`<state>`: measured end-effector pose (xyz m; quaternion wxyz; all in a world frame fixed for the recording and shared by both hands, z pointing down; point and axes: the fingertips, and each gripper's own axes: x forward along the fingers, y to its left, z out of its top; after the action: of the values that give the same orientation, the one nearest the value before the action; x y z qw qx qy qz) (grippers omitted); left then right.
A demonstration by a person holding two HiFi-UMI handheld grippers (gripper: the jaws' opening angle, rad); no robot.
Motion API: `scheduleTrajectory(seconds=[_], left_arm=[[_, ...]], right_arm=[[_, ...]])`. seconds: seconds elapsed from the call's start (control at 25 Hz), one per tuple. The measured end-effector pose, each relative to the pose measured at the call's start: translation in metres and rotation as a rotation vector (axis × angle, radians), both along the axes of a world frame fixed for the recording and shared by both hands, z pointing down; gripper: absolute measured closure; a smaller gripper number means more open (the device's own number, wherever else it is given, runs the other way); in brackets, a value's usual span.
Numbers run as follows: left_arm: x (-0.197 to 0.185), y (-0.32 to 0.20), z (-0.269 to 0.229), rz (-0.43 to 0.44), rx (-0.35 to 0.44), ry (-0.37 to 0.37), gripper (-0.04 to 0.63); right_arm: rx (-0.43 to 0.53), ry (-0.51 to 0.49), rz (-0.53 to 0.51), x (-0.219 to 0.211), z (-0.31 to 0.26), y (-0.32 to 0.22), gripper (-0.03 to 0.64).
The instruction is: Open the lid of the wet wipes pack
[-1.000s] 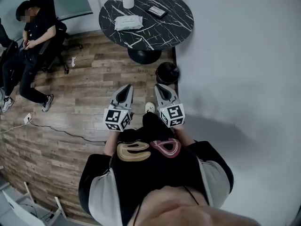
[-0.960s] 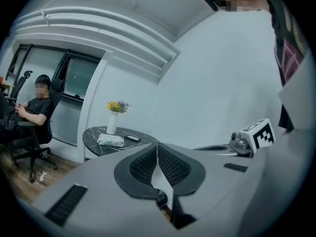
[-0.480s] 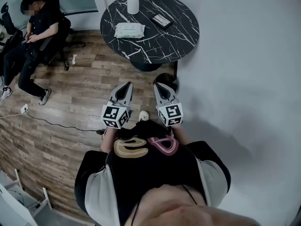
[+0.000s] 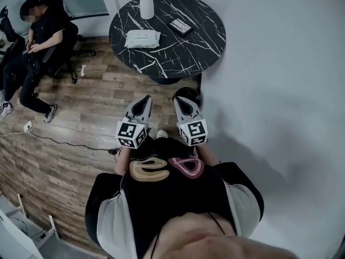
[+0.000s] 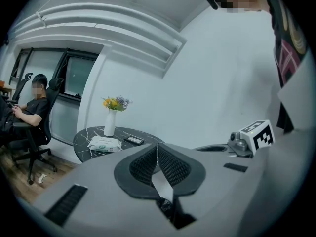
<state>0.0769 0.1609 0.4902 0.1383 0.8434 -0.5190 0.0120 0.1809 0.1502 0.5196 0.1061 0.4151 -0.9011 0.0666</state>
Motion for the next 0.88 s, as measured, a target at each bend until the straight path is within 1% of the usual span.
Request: scheduleTrajectory(seconds=[0.16,0.48,0.64,0.88], left_arm=[[0.002,-0.007,0.003,0.0,-0.002,-0.016,0.574],[-0.003,-0.024,0.007,0.0,-0.008,-0.02,0.574],[-0.012,-0.041,0.011,0.009,-0.004,-0.028,0.574],[-0.031,-0.076,0.012,0.021,-0.003,-0.024,0.574]], right_arm=[[-0.003,0.001,-0.007,0.002,0.001,-0.006,0.601],[-0.003,0.007,-0.008,-0.001,0.0,-0.021,0.601],[-0.004,0.011,0.001,-0.008,0.003,-0.038,0.601],[-0.015,0.028,-0.001,-0.029,0.003,-0.067,0.601]])
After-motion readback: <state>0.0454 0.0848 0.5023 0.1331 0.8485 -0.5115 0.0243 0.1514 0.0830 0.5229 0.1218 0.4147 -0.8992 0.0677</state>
